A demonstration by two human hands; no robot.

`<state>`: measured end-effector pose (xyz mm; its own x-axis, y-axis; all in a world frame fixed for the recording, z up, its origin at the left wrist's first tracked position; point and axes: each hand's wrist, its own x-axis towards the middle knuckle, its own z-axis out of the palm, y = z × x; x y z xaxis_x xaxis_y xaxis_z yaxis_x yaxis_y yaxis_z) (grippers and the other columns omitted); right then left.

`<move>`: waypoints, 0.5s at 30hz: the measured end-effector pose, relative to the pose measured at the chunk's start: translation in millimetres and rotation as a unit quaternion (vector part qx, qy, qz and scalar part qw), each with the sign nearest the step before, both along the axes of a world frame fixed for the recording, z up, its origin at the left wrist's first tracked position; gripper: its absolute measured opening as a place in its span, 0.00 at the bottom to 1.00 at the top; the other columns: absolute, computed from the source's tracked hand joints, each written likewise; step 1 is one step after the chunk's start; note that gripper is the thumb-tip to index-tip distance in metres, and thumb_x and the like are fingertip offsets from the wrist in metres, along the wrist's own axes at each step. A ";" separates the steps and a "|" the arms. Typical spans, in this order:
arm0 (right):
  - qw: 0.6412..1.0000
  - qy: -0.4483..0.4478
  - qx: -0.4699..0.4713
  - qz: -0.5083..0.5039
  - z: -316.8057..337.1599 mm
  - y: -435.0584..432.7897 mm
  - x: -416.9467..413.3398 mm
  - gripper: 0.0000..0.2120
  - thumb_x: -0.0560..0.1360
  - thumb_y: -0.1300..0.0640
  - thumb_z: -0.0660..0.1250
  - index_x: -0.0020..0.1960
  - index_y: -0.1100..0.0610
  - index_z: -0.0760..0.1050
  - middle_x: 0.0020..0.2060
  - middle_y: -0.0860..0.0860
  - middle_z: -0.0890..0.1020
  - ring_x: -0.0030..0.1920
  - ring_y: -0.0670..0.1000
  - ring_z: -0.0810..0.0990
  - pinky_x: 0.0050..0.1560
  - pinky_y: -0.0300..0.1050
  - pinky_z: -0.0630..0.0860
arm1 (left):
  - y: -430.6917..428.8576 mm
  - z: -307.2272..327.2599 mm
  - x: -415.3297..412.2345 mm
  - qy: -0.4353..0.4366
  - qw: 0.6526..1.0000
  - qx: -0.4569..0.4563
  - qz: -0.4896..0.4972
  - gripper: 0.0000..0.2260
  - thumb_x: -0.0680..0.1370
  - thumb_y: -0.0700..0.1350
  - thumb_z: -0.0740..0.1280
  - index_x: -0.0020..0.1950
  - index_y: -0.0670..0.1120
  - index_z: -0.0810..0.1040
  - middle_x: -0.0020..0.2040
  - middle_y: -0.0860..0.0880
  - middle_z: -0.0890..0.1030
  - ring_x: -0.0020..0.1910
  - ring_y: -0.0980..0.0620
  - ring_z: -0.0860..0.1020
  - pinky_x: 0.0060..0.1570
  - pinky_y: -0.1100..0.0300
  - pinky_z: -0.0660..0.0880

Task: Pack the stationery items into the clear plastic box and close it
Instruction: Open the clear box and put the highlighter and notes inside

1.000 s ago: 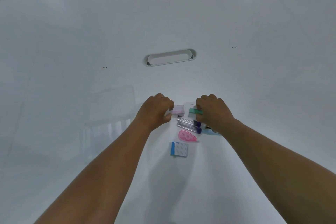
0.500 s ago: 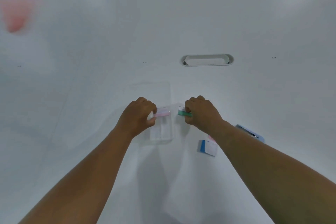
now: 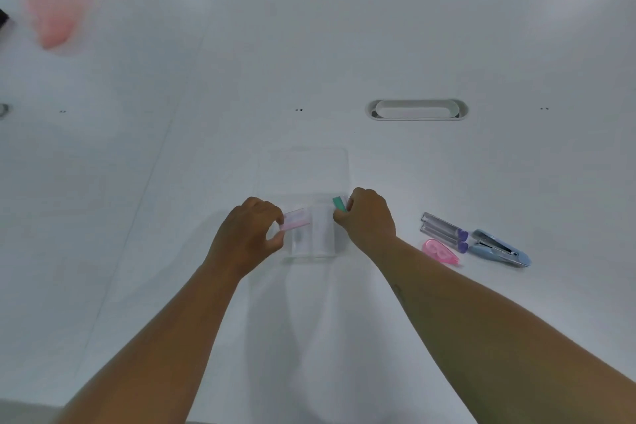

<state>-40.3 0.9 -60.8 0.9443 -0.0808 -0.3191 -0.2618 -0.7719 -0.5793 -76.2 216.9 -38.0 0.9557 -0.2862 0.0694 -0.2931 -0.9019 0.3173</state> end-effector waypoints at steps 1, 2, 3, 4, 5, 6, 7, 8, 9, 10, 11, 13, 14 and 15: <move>1.000 0.005 0.003 -0.009 -0.3 3.0 -0.7 0.09 0.71 0.54 0.66 0.43 0.58 0.69 0.41 0.54 0.72 0.41 0.55 0.71 0.37 0.46 0.67 | 1.9 -1.0 -2.6 0.000 1.000 -0.002 0.004 0.07 0.68 0.42 0.73 0.42 0.49 0.77 0.41 0.55 0.81 0.46 0.51 0.76 0.41 0.54 0.74; 1.000 0.008 0.006 -0.015 -0.3 5.2 -1.5 0.08 0.72 0.55 0.65 0.43 0.59 0.70 0.43 0.54 0.72 0.41 0.55 0.71 0.38 0.47 0.67 | 3.3 -1.9 -5.2 0.000 1.000 -0.007 0.010 0.07 0.68 0.42 0.74 0.42 0.48 0.77 0.42 0.54 0.81 0.46 0.50 0.76 0.41 0.54 0.74; 1.000 0.009 0.009 -0.018 -0.3 6.6 -2.1 0.07 0.73 0.55 0.64 0.44 0.59 0.69 0.43 0.55 0.73 0.41 0.55 0.71 0.38 0.47 0.67 | 4.3 -3.1 -7.9 0.001 1.000 -0.014 0.019 0.07 0.67 0.42 0.74 0.42 0.48 0.78 0.42 0.54 0.81 0.46 0.50 0.76 0.41 0.54 0.74; 1.000 0.009 0.012 -0.019 -0.8 6.5 -2.5 0.06 0.74 0.56 0.63 0.43 0.59 0.69 0.44 0.55 0.73 0.41 0.55 0.71 0.39 0.47 0.67 | 3.4 -4.8 -10.5 0.003 0.999 -0.022 0.029 0.07 0.67 0.43 0.74 0.43 0.48 0.78 0.42 0.54 0.81 0.46 0.49 0.76 0.41 0.54 0.75; 1.000 0.007 0.015 -0.020 -0.7 6.8 -3.4 0.05 0.74 0.58 0.62 0.43 0.60 0.69 0.44 0.56 0.74 0.41 0.55 0.71 0.39 0.47 0.67 | 2.5 -6.1 -13.5 0.007 0.999 -0.031 0.042 0.07 0.68 0.43 0.74 0.43 0.48 0.78 0.42 0.54 0.81 0.47 0.50 0.76 0.42 0.54 0.74; 1.000 0.005 0.017 -0.023 -1.5 5.2 -3.8 0.05 0.74 0.59 0.61 0.43 0.61 0.70 0.45 0.57 0.76 0.40 0.55 0.72 0.38 0.47 0.68 | -0.5 -8.3 -16.1 0.011 0.997 -0.043 0.059 0.08 0.68 0.44 0.73 0.44 0.48 0.78 0.42 0.54 0.81 0.47 0.50 0.76 0.42 0.54 0.74; 0.999 0.004 0.021 -0.028 -2.8 3.0 -4.5 0.05 0.75 0.60 0.60 0.44 0.62 0.71 0.45 0.58 0.76 0.40 0.56 0.73 0.38 0.48 0.68 | -4.6 -10.2 -18.9 0.015 0.995 -0.058 0.079 0.08 0.68 0.45 0.73 0.44 0.49 0.78 0.43 0.54 0.81 0.47 0.51 0.75 0.43 0.55 0.74; 0.999 0.004 0.025 -0.035 -3.7 0.2 -5.2 0.05 0.75 0.60 0.60 0.45 0.62 0.71 0.45 0.58 0.77 0.40 0.56 0.73 0.38 0.48 0.69 | -9.5 -11.7 -21.7 0.018 0.992 -0.077 0.101 0.08 0.68 0.46 0.73 0.44 0.49 0.78 0.43 0.54 0.81 0.48 0.52 0.75 0.43 0.55 0.74; 0.998 0.008 0.032 -0.044 -4.3 -3.1 -6.3 0.04 0.74 0.61 0.60 0.46 0.62 0.71 0.45 0.58 0.77 0.41 0.56 0.74 0.38 0.48 0.69 | -16.0 -12.6 -24.7 0.020 0.988 -0.094 0.119 0.08 0.68 0.46 0.73 0.44 0.50 0.77 0.44 0.55 0.81 0.47 0.52 0.75 0.44 0.56 0.74; 0.997 0.014 0.045 -0.056 -5.6 -6.7 -7.3 0.04 0.74 0.61 0.60 0.46 0.61 0.71 0.45 0.58 0.78 0.40 0.57 0.74 0.38 0.48 0.70 | -23.9 -13.7 -28.0 0.021 0.985 -0.110 0.133 0.07 0.68 0.47 0.73 0.44 0.50 0.77 0.44 0.55 0.81 0.47 0.53 0.75 0.44 0.56 0.74; 0.995 0.022 0.063 -0.069 -7.1 -10.1 -8.0 0.02 0.73 0.61 0.60 0.44 0.60 0.71 0.44 0.58 0.79 0.40 0.58 0.76 0.38 0.49 0.72 | -32.4 -14.7 -31.2 0.022 0.982 -0.124 0.142 0.07 0.68 0.47 0.73 0.43 0.50 0.77 0.44 0.55 0.81 0.47 0.53 0.75 0.45 0.56 0.74; 0.988 0.044 0.116 -0.095 -10.0 -15.7 -8.6 0.04 0.72 0.62 0.61 0.39 0.57 0.70 0.42 0.58 0.81 0.41 0.60 0.80 0.41 0.54 0.78 | -50.4 -17.0 -38.2 0.028 0.976 -0.147 0.158 0.07 0.68 0.47 0.73 0.42 0.50 0.77 0.43 0.55 0.80 0.46 0.54 0.75 0.46 0.56 0.74; 0.983 0.054 0.141 -0.108 -11.2 -18.3 -8.2 0.06 0.72 0.61 0.61 0.37 0.55 0.70 0.42 0.58 0.81 0.43 0.61 0.82 0.44 0.57 0.81 | -59.4 -18.6 -41.7 0.032 0.973 -0.156 0.167 0.07 0.68 0.47 0.73 0.42 0.50 0.77 0.42 0.55 0.80 0.46 0.54 0.75 0.45 0.57 0.74; 0.979 0.061 0.156 -0.118 -11.8 -21.5 -6.9 0.07 0.72 0.60 0.62 0.36 0.55 0.70 0.42 0.58 0.81 0.44 0.62 0.82 0.46 0.60 0.82 | -68.6 -20.4 -44.8 0.037 0.970 -0.164 0.177 0.07 0.68 0.47 0.73 0.42 0.50 0.77 0.42 0.55 0.80 0.45 0.55 0.74 0.45 0.57 0.74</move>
